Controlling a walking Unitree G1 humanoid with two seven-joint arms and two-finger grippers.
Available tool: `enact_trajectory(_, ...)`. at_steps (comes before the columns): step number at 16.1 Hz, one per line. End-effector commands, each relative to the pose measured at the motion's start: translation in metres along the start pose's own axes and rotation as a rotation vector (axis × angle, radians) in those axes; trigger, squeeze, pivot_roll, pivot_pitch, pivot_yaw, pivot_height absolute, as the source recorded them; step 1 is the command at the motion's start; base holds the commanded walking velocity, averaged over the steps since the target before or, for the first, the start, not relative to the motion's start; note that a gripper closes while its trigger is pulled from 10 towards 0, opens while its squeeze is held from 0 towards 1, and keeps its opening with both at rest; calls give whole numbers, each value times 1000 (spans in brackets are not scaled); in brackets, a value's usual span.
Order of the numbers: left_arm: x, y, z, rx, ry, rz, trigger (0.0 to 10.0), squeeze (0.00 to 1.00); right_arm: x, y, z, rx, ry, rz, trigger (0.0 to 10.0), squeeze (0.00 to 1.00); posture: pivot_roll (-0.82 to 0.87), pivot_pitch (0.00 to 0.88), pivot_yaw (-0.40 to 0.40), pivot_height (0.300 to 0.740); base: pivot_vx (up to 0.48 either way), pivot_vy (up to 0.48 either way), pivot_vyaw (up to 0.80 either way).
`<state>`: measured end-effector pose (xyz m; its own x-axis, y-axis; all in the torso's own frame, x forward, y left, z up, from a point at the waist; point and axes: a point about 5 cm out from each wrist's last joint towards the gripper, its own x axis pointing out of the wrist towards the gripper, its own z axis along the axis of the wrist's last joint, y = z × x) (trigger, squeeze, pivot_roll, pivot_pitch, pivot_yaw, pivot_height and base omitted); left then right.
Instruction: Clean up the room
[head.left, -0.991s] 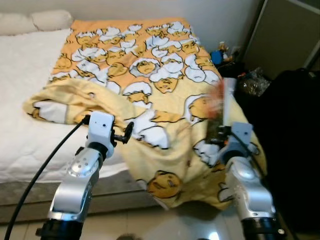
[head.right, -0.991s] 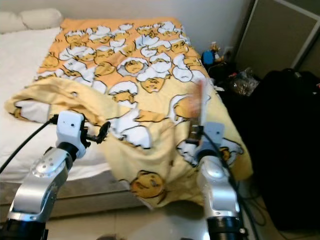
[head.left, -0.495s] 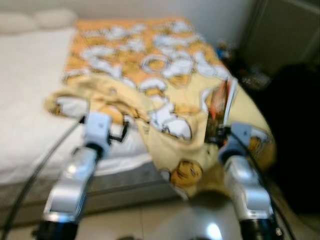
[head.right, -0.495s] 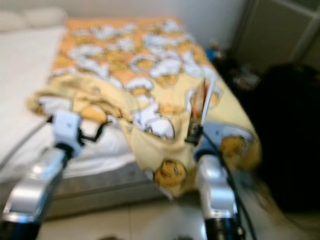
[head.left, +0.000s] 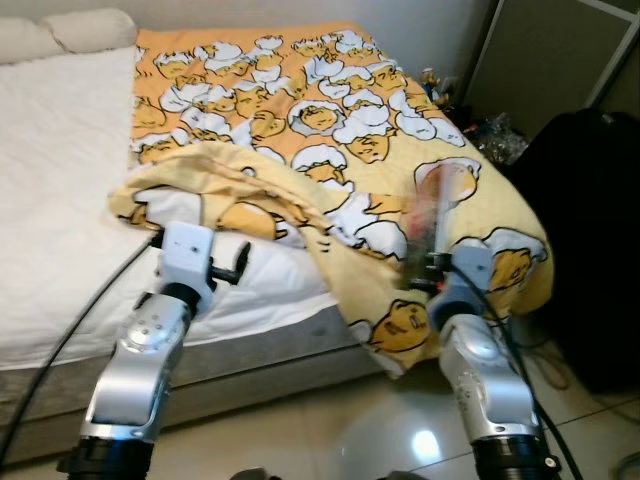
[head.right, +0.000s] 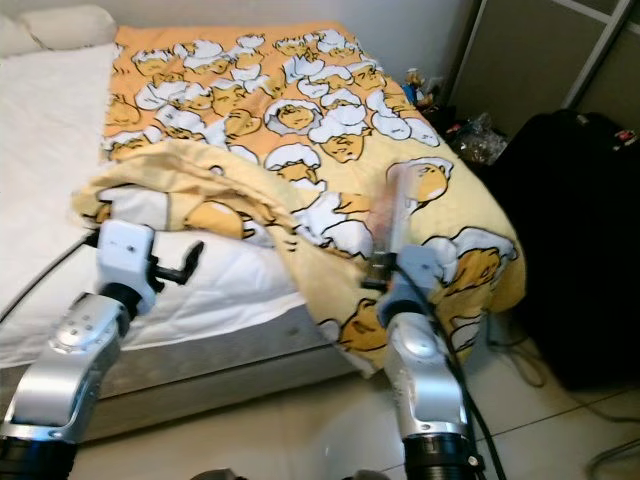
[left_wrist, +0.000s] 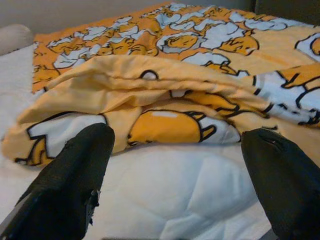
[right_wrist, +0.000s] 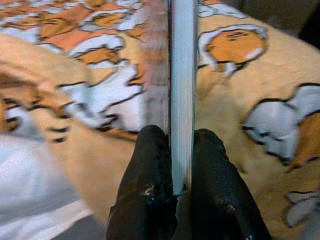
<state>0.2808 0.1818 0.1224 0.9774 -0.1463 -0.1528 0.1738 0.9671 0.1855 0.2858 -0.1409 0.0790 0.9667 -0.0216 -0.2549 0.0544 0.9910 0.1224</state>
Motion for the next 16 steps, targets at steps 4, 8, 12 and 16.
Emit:
enact_trajectory(4, 3, -6, 4, 5, -15, -21, 10000, 0, 1, -8, 13, 3, -56, -25, 10000, 0, -24, 0, 9, 740, 0, 374, 0)
enact_trajectory(8, 3, -6, 4, 6, -15, -21, 10000, 0, 1, -7, 13, 3, -56, -24, 10000, 0, -23, 0, 10, 740, 0, 372, 0)
enact_trajectory(12, 3, -6, 4, 8, -13, -24, 10000, 0, 2, -7, 13, 2, -57, -27, 10000, 0, -23, 0, 10, 740, 0, 374, 0)
enact_trajectory(16, 3, -7, 4, 10, -11, -28, 10000, 0, 2, -7, 13, 1, -56, -26, 10000, 0, -21, 0, 9, 740, 0, 372, 0)
